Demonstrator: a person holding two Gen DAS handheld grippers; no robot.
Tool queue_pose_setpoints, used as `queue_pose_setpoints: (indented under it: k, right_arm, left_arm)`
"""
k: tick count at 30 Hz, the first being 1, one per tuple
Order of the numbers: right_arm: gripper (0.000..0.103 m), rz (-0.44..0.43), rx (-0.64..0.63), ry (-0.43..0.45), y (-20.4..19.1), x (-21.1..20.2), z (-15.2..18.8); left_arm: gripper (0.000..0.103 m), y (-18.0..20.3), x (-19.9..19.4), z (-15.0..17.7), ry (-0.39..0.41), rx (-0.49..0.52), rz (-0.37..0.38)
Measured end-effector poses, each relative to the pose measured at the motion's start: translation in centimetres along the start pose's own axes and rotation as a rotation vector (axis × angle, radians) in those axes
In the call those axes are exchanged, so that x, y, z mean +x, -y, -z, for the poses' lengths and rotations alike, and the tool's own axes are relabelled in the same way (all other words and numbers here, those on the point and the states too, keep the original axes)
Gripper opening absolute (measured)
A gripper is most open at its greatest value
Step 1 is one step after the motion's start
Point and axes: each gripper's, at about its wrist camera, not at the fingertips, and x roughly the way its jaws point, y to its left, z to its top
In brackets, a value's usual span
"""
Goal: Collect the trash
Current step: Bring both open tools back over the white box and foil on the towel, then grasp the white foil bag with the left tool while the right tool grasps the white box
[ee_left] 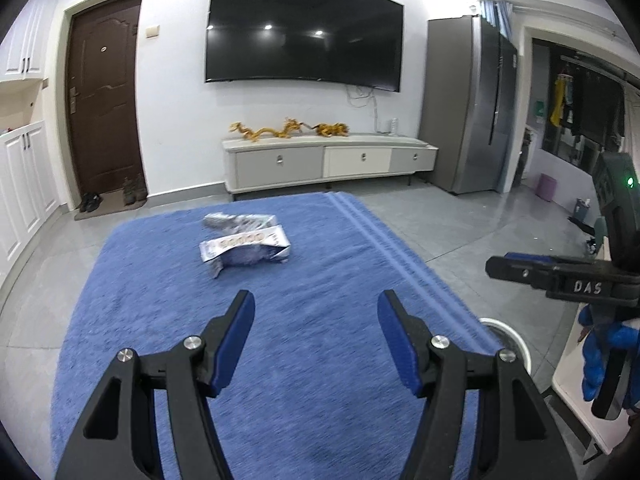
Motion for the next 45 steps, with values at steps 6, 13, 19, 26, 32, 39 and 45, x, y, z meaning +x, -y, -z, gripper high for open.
queue_pose_setpoints:
  k: [6,13,19,26,32,39,45]
  right_arm:
    - [0.053,-0.037,-0.042,-0.020,-2.3,1.5,-0.2]
    - [0.055,-0.067,-0.061,-0.048,-4.0,3.3,-0.1]
    - [0.055,-0.080,-0.062,-0.083,-4.5,5.2,-0.1]
    - [0.058,-0.096,-0.081,-0.119,-5.3,8.0,-0.6]
    - [0.059,-0.117,-0.106,-0.151,-6.1,10.3,-1.0]
    - [0.059,-0.147,-0.132,-0.176,-6.7,12.7,-1.4]
    - [0.061,-0.165,-0.151,-0.189,-6.8,14.5,-2.2]
  left_arm:
    - [0.062,-2.8,-0.3,1.1,-0.018,-0.037,-0.052]
    - [0.062,-5.2,0.2,2.4,-0.061,-0.070,-0.116]
    - [0.062,-7.3,1.6,3.4,-0.105,-0.100,-0.143]
    - [0.063,-9.5,3.7,4.1,-0.163,-0.139,-0.170]
    - [0.063,-10.8,5.3,4.3,-0.205,-0.156,-0.182]
    - [0.063,-10.9,7.0,4.8,-0.255,-0.156,-0.150]
    - [0.063,-11.4,8.6,5.0,-0.284,-0.170,-0.141]
